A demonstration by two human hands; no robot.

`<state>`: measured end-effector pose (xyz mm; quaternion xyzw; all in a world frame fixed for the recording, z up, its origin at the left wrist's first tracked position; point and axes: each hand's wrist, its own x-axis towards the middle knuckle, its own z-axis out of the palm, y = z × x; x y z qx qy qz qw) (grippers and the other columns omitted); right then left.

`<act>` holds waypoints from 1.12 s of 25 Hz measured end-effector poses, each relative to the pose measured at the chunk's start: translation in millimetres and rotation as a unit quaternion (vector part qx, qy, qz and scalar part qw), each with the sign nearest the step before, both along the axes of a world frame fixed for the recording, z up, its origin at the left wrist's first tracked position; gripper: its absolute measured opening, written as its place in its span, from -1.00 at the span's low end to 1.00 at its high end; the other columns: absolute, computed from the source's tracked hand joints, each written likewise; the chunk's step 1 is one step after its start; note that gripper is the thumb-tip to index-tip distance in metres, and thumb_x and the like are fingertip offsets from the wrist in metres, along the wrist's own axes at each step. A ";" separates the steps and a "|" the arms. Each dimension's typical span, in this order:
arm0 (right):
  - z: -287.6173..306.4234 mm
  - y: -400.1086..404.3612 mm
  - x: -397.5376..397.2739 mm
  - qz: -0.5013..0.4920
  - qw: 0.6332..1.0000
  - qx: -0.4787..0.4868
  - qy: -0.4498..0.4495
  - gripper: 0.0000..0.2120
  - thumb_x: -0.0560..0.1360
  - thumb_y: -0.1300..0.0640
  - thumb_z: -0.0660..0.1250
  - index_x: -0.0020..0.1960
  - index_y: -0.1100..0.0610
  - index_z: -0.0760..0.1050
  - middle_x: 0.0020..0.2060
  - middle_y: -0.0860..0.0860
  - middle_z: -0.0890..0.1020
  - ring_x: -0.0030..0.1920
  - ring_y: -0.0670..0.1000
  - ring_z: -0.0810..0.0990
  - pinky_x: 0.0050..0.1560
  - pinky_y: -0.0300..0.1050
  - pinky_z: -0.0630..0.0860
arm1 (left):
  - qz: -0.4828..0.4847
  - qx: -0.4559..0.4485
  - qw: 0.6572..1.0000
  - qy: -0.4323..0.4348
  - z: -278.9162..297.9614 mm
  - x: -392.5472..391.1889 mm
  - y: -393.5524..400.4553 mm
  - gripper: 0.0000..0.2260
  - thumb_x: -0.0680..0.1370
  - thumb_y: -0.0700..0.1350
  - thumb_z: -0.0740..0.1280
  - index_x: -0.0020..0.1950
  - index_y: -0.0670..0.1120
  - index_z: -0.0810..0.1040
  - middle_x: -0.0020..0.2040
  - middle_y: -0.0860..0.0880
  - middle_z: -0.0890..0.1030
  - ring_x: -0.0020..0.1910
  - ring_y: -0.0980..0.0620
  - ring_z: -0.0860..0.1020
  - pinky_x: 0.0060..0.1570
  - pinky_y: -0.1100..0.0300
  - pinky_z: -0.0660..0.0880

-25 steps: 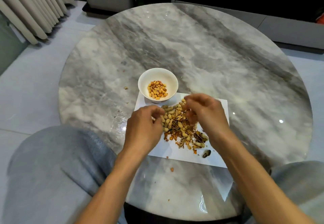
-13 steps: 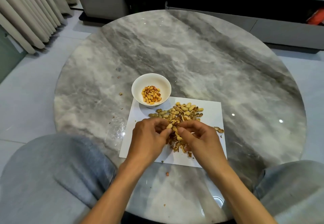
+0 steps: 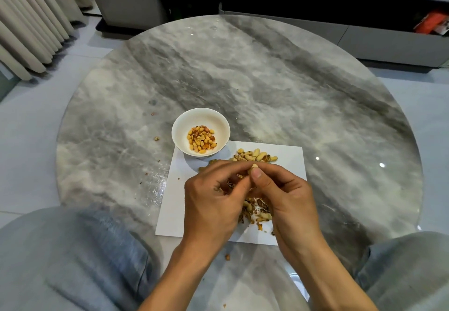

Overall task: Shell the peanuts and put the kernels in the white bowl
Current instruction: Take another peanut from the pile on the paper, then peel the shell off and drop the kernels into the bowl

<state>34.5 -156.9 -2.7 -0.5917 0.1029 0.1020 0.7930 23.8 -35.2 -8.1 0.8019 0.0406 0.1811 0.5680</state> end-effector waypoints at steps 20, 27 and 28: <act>2.9 -6.7 -0.5 0.010 0.934 -0.289 -0.211 -0.75 0.52 0.35 0.41 0.03 0.03 0.72 -0.16 -0.11 0.74 -0.09 -0.09 0.71 -0.09 -0.07 0.63 | -0.099 -0.327 0.930 0.134 -7.9 0.7 -12.0 -0.72 0.43 -0.11 0.41 0.12 -0.12 0.69 0.05 -0.03 0.72 0.13 0.03 0.66 0.09 0.24 0.56; 16.8 -14.6 2.3 0.071 0.968 -0.204 -0.126 -0.83 0.54 0.16 0.36 -0.03 -0.07 0.68 -0.39 -0.16 0.66 -0.36 -0.18 0.61 -0.46 -0.37 0.46 | -0.133 -0.269 0.947 0.113 -0.8 4.1 0.6 -0.76 0.48 -0.10 0.38 0.13 0.01 0.68 0.07 0.07 0.72 0.14 0.11 0.65 0.10 0.26 0.56; 17.5 -15.1 2.5 0.073 0.970 -0.198 -0.122 -0.85 0.53 0.11 0.35 -0.02 -0.06 0.68 -0.39 -0.14 0.66 -0.37 -0.16 0.59 -0.45 -0.36 0.47 | -0.133 -0.246 0.955 0.100 -0.6 5.0 2.0 -0.78 0.49 -0.11 0.38 0.12 0.03 0.69 0.06 0.08 0.72 0.14 0.11 0.65 0.11 0.25 0.56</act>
